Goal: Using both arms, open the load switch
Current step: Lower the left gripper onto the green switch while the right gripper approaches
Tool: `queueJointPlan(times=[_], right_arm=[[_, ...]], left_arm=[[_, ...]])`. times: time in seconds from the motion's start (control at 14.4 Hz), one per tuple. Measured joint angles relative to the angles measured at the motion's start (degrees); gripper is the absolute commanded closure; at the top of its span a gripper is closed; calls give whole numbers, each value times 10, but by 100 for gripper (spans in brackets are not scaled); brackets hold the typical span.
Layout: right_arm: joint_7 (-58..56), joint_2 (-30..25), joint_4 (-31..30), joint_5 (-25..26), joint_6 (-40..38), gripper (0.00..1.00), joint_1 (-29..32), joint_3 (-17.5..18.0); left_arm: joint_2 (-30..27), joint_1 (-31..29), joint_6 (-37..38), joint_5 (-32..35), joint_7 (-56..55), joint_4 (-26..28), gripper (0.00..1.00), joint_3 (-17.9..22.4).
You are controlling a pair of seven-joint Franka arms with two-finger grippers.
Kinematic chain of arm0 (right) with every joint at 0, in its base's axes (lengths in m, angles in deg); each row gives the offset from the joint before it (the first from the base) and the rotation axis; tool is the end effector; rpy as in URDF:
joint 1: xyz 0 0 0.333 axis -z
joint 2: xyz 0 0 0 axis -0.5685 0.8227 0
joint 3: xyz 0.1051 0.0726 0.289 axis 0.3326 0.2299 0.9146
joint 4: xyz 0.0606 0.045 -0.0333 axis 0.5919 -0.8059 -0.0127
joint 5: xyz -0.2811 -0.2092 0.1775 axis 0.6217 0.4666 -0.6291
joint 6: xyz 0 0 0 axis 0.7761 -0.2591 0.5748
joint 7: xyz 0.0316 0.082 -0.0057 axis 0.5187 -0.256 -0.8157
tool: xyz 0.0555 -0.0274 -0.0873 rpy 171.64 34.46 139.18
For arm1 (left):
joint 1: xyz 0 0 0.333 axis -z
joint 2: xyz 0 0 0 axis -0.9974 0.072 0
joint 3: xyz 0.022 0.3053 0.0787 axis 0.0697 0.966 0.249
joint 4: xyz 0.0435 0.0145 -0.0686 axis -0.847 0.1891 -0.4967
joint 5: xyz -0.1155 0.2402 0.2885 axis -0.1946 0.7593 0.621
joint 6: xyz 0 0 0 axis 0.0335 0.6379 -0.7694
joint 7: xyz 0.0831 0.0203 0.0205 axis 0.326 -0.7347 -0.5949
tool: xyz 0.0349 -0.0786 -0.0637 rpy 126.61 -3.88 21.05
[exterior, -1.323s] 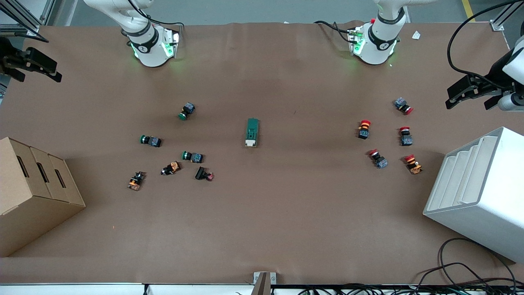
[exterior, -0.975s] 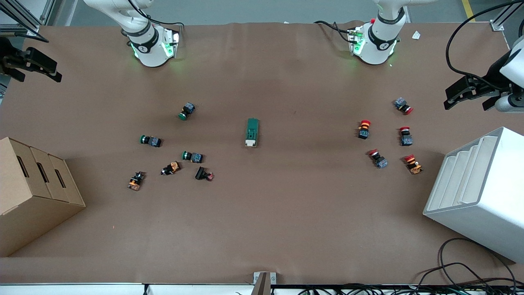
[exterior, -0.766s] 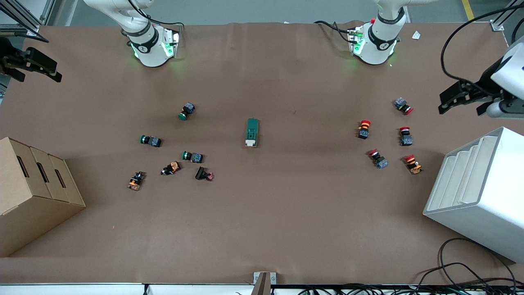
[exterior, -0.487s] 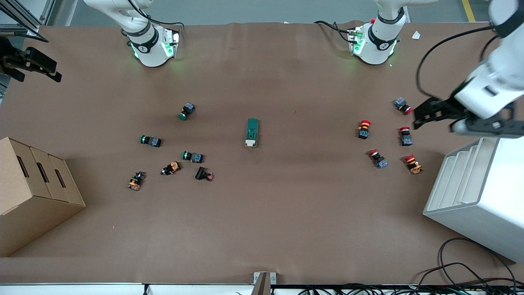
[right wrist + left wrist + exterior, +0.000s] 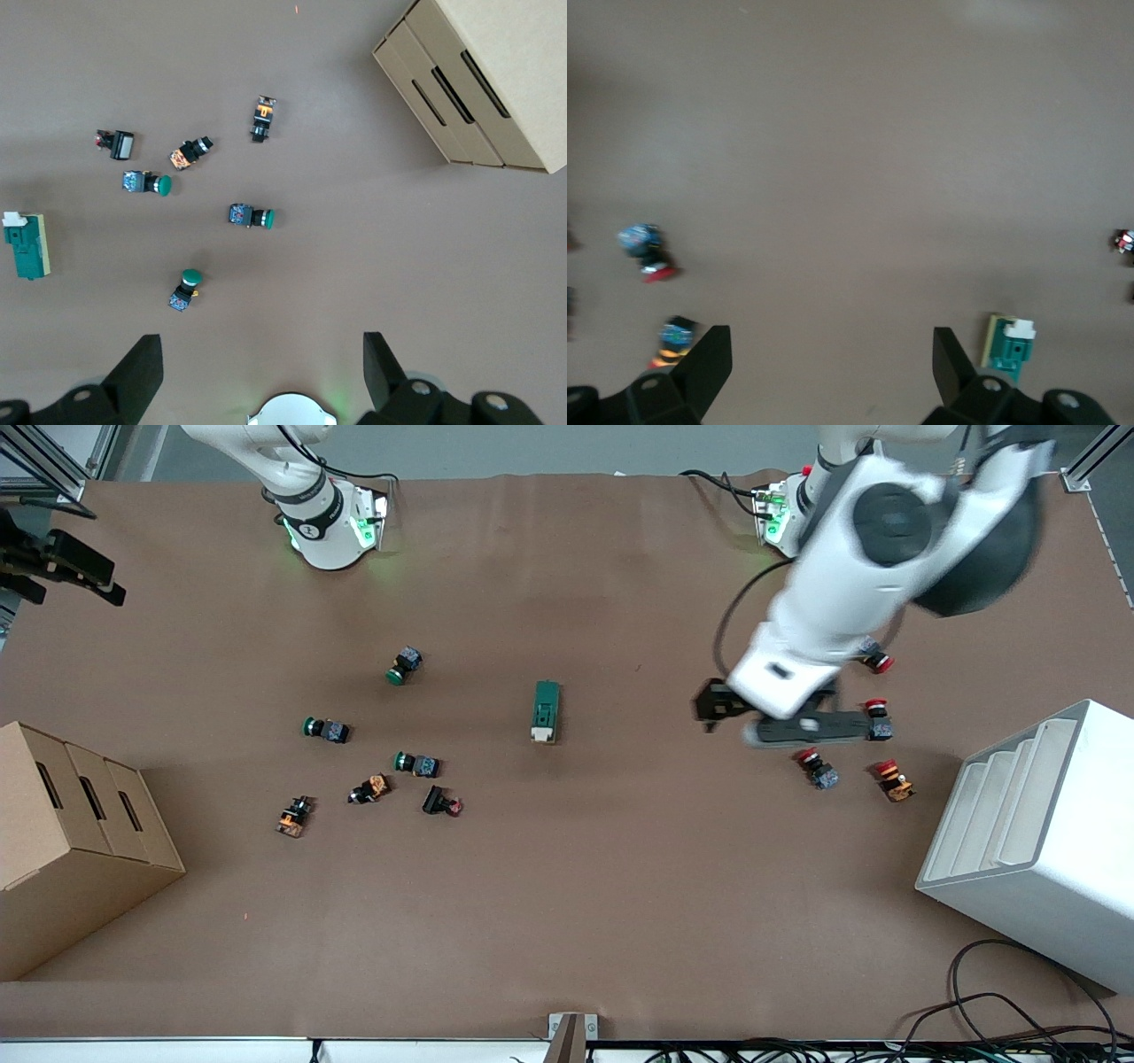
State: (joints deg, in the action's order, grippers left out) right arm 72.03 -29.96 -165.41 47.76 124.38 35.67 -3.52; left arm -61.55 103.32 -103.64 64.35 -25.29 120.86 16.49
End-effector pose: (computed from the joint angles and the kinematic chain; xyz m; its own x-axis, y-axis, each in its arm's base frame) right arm 0.5019 -0.0232 0.6618 0.9958 -0.0511 -0.0755 -0.0526 -0.9985 -0.0177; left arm 0.5577 -0.3250 0.5002 0.9929 0.0933 0.0741 0.0877 -0.9933 0.0756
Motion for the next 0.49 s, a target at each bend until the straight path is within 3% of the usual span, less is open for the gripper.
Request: queueJointPlan(times=[0.49], right_arm=[[13,94,14,6,36,0,1,-3]], left_arm=[[83,165,-154,178,-319,79,0,-2]])
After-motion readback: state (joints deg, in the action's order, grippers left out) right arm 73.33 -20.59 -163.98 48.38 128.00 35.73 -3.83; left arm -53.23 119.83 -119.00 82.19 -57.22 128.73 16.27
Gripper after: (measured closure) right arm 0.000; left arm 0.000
